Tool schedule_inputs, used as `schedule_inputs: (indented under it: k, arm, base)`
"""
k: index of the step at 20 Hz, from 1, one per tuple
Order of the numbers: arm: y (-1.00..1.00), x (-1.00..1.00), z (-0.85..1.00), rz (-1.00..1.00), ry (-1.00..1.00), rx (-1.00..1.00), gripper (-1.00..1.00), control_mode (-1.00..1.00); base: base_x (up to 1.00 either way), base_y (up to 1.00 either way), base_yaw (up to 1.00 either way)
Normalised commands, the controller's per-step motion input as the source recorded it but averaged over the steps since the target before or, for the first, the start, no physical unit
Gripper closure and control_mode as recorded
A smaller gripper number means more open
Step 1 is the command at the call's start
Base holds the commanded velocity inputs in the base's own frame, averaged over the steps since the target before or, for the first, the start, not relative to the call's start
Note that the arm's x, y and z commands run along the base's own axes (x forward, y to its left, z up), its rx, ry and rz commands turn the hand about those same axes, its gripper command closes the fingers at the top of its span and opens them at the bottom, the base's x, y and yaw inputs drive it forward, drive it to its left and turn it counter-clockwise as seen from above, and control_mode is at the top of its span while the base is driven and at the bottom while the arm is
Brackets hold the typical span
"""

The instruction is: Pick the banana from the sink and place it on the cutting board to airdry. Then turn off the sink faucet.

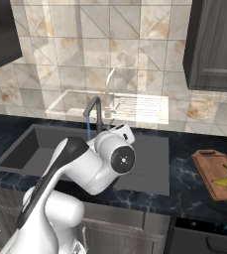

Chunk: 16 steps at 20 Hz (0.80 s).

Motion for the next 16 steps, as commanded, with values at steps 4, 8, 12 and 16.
schedule_inputs:
  k: [4, 8, 12, 16]
  arm:
    - [0.03, 0.09, -0.20, -0.02, 0.00, 0.00, -1.00, -1.00]
    - [0.00, 0.14, -0.05, 0.00, 0.00, 0.00, -1.00, -1.00]
    - [0.00, 0.16, 0.00, 0.00, 0.00, 0.00, -1.00, -1.00]
    - [0.00, 0.18, -0.01, 0.00, 0.00, 0.00, -1.00, -1.00]
  base:
    - [0.00, 0.00, 0.00]
    - [0.00, 0.00, 0.00]
    - [0.00, 0.00, 0.00]
    - [0.00, 0.00, 0.00]
